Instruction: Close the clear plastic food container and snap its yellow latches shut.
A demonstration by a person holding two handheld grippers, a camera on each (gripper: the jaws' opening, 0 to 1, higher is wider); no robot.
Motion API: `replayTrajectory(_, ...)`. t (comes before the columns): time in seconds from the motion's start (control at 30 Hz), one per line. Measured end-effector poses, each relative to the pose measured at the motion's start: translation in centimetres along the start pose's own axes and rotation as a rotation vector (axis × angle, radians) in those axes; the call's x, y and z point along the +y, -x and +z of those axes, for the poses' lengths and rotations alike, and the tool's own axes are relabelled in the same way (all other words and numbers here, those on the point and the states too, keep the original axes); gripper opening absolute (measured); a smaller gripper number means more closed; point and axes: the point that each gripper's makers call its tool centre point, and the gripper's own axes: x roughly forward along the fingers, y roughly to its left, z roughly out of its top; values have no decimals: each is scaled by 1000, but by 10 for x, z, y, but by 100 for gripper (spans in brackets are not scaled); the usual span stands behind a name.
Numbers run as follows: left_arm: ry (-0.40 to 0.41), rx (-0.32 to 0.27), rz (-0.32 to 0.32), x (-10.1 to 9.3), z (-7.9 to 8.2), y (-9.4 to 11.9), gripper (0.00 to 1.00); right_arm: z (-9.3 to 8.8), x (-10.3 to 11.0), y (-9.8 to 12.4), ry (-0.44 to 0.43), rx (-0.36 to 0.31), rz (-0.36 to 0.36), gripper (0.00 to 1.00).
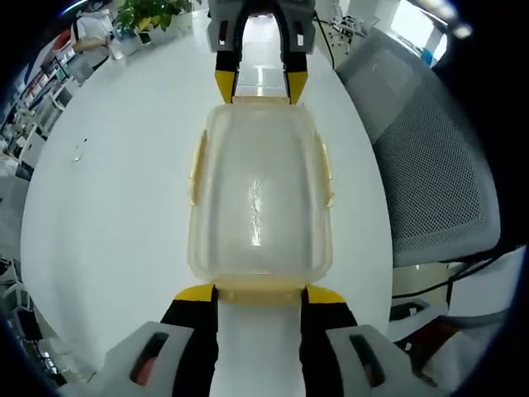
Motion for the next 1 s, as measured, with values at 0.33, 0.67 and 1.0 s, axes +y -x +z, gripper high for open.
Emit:
replayTrajectory(0.33,-13,21,7,5,4,8,33,1,-3,5,-12,-6,-6,35)
replayTrajectory(0.67,-10,25,5,2,8,10,33,0,1,11,-20,-9,-1,35)
replayTrajectory(1.0,-7,32,0,-1,20,7,33,-10,3,18,-23,-1,2,35)
